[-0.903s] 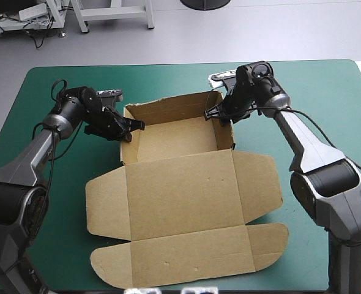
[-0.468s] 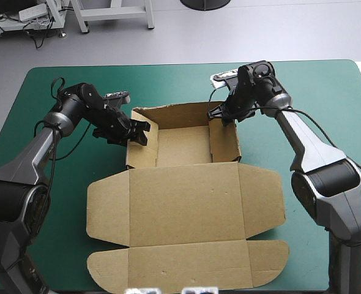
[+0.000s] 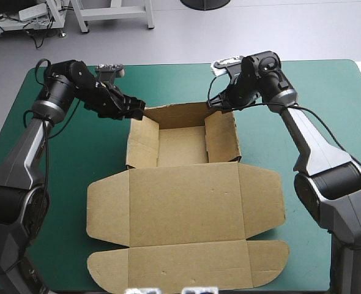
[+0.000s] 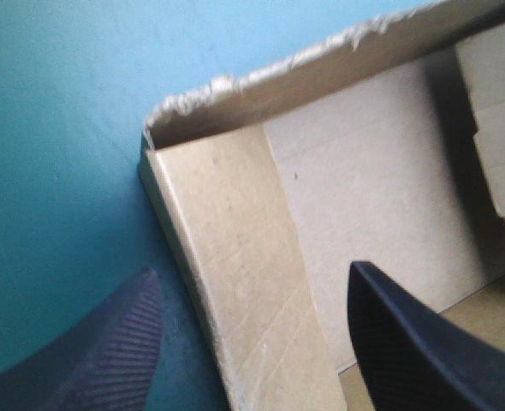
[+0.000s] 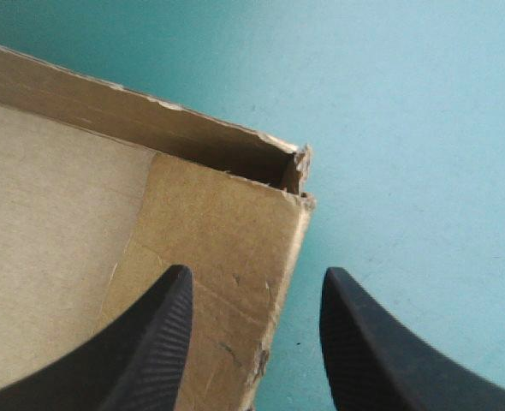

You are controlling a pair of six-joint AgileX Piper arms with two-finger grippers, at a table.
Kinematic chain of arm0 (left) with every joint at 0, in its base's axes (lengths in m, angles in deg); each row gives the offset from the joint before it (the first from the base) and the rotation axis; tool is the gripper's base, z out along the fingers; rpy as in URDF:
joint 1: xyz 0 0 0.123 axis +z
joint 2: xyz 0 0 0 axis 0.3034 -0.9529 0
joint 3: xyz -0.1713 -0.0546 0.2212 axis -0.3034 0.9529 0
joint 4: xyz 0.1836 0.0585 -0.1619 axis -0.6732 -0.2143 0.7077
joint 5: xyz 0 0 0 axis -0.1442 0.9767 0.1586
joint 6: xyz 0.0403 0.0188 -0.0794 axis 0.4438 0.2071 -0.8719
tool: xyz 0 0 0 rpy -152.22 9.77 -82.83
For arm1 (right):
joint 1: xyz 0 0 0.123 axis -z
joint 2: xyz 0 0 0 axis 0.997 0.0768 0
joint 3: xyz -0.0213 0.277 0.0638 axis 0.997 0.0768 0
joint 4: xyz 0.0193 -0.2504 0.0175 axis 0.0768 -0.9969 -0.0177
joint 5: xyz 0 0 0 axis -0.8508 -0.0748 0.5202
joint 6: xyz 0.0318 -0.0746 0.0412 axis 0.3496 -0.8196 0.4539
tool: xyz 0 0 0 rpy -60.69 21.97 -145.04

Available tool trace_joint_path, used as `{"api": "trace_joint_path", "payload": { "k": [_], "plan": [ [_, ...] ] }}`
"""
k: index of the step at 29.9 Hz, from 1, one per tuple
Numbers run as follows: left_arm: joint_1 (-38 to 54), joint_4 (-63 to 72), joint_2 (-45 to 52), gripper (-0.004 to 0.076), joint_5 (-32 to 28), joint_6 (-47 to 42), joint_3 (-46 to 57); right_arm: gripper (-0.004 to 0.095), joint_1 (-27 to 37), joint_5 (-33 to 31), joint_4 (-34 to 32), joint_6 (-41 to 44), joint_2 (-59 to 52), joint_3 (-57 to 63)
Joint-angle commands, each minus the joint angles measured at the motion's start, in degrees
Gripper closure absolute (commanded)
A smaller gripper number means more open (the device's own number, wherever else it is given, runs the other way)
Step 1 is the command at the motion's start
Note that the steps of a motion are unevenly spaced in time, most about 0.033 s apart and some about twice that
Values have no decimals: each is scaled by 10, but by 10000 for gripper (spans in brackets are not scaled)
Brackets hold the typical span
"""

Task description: Fold the box

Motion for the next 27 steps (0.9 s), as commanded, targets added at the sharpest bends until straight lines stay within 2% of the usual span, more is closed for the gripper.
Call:
{"api": "trace_joint_path", "payload": {
  "k": [1, 5, 10, 14, 21, 27],
  "plan": [
    [-1, 6, 61, 270, 33, 1, -64, 462, 3, -10, -3, -5, -63, -24],
    [-1, 5, 117, 296, 33, 1, -79, 462, 3, -10, -2, -5, -84, -21],
    [-1, 5, 232, 337, 33, 42, -41, 462, 3, -10, -2, -5, -91, -21],
    [-1, -10, 341, 358, 33, 68, 41, 462, 3, -10, -2, -5, -81, -14],
    [-1, -58, 528, 360, 30, 70, 245, 462, 3, -10, -6, -3, -60, 35],
    [-1, -68, 654, 361, -1, 70, 359, 464, 3, -10, 10, -3, -36, 52]
  ]
}}
